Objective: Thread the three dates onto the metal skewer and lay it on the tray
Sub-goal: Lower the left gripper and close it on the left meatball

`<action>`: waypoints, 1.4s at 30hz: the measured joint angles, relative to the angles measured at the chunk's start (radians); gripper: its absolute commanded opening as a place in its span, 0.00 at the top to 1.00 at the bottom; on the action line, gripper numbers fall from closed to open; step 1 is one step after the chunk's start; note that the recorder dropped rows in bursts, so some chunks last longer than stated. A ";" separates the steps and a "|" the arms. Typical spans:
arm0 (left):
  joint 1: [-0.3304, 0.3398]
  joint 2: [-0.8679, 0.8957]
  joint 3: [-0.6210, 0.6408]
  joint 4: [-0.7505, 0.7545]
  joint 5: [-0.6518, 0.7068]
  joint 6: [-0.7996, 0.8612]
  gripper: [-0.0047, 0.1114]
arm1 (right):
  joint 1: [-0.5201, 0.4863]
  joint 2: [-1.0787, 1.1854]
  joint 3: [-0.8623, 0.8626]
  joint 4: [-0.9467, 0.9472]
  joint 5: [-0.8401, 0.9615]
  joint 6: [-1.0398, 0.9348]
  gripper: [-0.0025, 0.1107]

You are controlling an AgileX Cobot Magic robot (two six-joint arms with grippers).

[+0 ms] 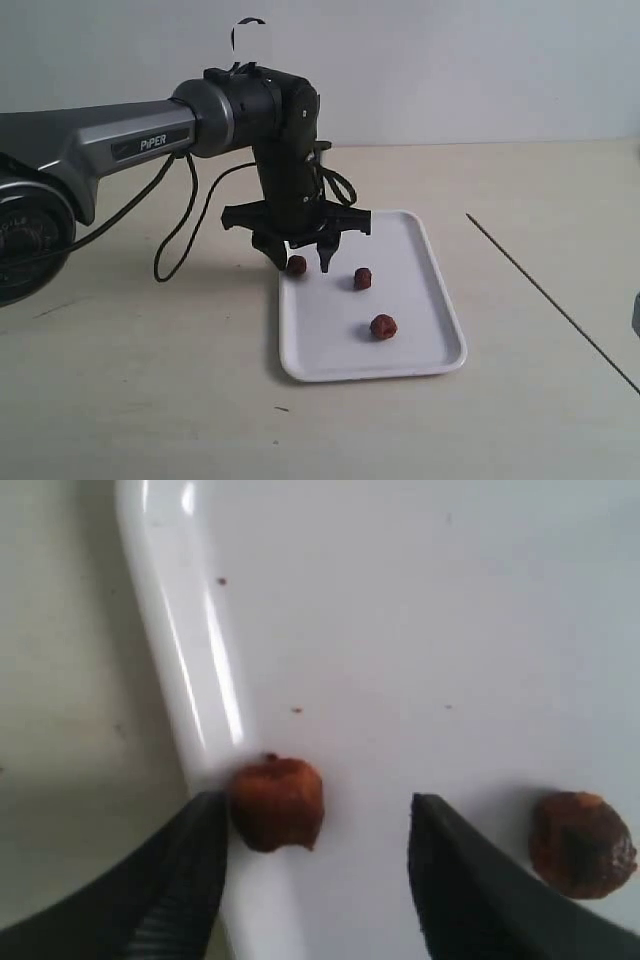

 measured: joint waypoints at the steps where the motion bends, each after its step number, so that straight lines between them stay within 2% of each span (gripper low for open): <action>1: 0.000 0.000 0.000 0.000 0.000 -0.003 0.50 | 0.000 0.000 0.000 0.000 0.000 0.000 0.98; 26: 0.000 0.016 -0.001 0.019 -0.017 -0.045 0.50 | 0.000 0.000 0.000 0.005 0.000 -0.004 0.98; 30: 0.000 0.022 -0.009 0.033 -0.008 -0.045 0.68 | 0.000 0.000 0.000 0.007 0.000 -0.006 0.98; 42: 0.000 0.022 -0.010 0.041 -0.003 -0.042 0.68 | 0.000 0.000 0.000 0.007 0.000 -0.010 0.98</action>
